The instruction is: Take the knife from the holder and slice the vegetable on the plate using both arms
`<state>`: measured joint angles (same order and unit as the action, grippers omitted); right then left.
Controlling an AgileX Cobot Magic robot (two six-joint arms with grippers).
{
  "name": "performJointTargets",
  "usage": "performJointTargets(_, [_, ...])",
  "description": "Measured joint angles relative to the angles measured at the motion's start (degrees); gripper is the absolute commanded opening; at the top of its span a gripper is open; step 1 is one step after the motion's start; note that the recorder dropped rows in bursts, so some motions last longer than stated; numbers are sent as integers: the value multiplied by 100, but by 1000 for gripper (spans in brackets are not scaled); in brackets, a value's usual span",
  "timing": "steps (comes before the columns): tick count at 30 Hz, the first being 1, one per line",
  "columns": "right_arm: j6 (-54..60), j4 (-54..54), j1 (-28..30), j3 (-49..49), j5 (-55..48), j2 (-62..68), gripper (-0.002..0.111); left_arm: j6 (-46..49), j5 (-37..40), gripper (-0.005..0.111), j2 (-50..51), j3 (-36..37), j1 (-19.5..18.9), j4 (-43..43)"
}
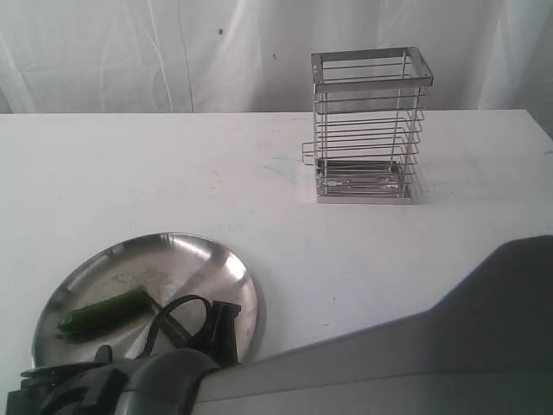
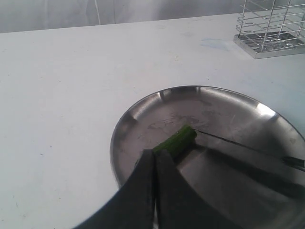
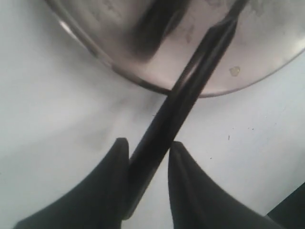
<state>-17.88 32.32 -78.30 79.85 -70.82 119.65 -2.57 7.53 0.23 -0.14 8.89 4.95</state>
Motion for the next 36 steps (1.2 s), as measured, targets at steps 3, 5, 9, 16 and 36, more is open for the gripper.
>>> performJointTargets(3, [13,-4,0,0,34,0,19,0,0,0,0,0,0,0])
performJointTargets(5, [25,-39,0,0,83,0,18,0,0,0,0,0,0,0])
performJointTargets(9, [38,-63,0,0,107,-78,15,0,0,0,0,0,0,0])
performJointTargets(16, [38,-61,97,11,112,-177,15,0,0,0,0,0,0,0])
performJointTargets(36, [51,-653,425,-312,314,-1024,52,0,0,0,0,0,0,0])
